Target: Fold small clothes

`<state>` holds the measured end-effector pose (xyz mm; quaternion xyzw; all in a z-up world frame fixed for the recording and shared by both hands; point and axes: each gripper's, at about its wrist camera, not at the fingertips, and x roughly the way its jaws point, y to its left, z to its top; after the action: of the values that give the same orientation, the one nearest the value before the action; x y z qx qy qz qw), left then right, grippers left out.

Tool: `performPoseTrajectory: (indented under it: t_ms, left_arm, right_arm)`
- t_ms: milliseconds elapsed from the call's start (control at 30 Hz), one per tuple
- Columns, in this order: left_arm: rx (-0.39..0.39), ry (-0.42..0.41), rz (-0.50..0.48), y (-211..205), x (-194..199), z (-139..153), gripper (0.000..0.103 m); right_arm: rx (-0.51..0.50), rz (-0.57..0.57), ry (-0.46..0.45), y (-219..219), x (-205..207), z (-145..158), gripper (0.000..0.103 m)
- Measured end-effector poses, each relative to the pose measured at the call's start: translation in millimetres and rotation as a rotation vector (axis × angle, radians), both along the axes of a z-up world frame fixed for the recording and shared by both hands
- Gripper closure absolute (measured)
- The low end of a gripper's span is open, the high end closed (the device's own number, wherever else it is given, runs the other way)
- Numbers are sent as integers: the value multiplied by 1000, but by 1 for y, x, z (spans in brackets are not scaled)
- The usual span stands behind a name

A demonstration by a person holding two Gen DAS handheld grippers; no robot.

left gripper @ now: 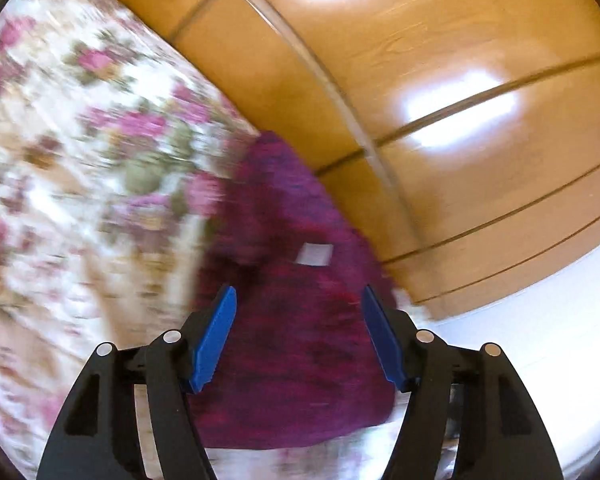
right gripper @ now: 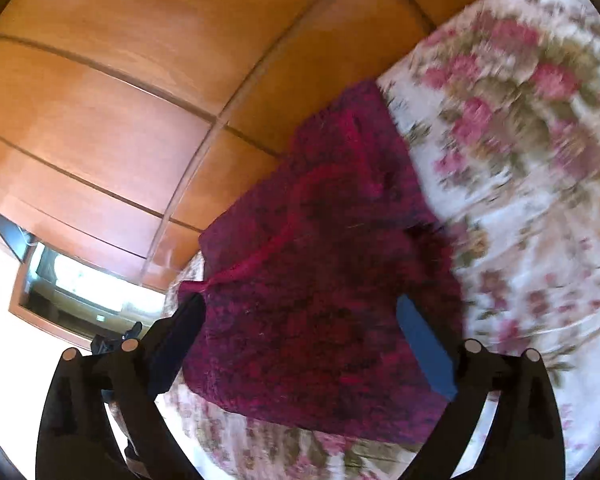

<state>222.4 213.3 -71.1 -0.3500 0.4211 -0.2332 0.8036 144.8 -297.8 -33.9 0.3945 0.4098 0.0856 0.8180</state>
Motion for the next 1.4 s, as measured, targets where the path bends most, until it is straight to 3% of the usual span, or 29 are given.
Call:
performPoseTrajectory:
  t_ms: [67, 133, 200, 233, 300, 333, 400, 433, 500, 667, 867, 1000, 1133, 1200, 1267, 1300, 1400]
  left_arm:
    - [110, -4, -56, -7, -14, -14, 40]
    - [145, 11, -125, -19, -26, -29, 40]
    - [119, 24, -196, -33, -39, -42, 39]
    - [116, 20, -200, -35, -42, -45, 34]
    - [141, 8, -179, -39, -45, -51, 35]
    - [161, 28, -174, -41, -43, -56, 56]
    - [205, 68, -141, -39, -40, -63, 81]
    - [196, 70, -134, -37, -41, -63, 87]
    - [207, 55, -130, -35, -49, -58, 89]
    - [237, 19, -137, -32, -78, -39, 91]
    - [231, 39, -169, -22, -131, -40, 91]
    - [232, 74, -192, -15, -176, -47, 91]
    - [263, 73, -199, -16, -200, -44, 87]
    - [294, 61, -186, -17, -197, -36, 81]
    - [317, 14, -181, -16, -193, -22, 65]
    - [341, -9, -165, -15, -191, -17, 53]
    - [392, -69, -143, -17, -179, -4, 50]
  right_arm:
    - [-115, 17, 20, 1, -13, -1, 7]
    - [-194, 62, 75, 9, -25, -15, 12]
    - [-235, 97, 124, 19, -30, -30, 34]
    - [-249, 110, 148, 24, -32, -39, 40]
    - [-287, 99, 138, 28, -36, -46, 47]
    - [-296, 89, 136, 29, -38, -46, 50]
    - [-292, 84, 137, 28, -38, -43, 71]
    - [-297, 88, 133, 29, -41, -38, 75]
    - [-315, 96, 118, 28, -43, -28, 83]
    - [-295, 114, 74, 35, -72, -6, 84]
    - [-229, 129, 116, 43, -115, -6, 85]
    - [-214, 151, 173, 43, -161, -8, 91]
    - [-275, 174, 179, 49, -176, -5, 90]
    - [-313, 178, 165, 53, -166, 0, 81]
    - [-361, 169, 133, 57, -155, 8, 56]
    - [-380, 167, 111, 58, -151, 12, 49]
    - [-449, 152, 71, 66, -139, 26, 37]
